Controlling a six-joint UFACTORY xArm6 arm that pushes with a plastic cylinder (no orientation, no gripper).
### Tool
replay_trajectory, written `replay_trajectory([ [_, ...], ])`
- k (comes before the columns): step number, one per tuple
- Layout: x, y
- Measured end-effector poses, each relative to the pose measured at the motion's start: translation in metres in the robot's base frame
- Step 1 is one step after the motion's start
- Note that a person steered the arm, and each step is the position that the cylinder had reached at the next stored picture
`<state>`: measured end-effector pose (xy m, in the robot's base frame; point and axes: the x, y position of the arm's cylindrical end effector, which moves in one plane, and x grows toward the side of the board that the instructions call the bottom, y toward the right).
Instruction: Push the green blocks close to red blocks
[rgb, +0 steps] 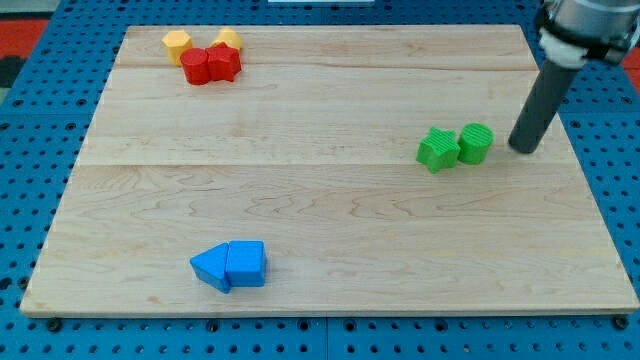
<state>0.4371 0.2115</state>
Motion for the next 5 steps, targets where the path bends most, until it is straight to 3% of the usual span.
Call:
replay_trajectory([
  [1, 0.000, -0.095],
  [4, -0.057, -0.250],
  [5, -0.091, -0.251],
])
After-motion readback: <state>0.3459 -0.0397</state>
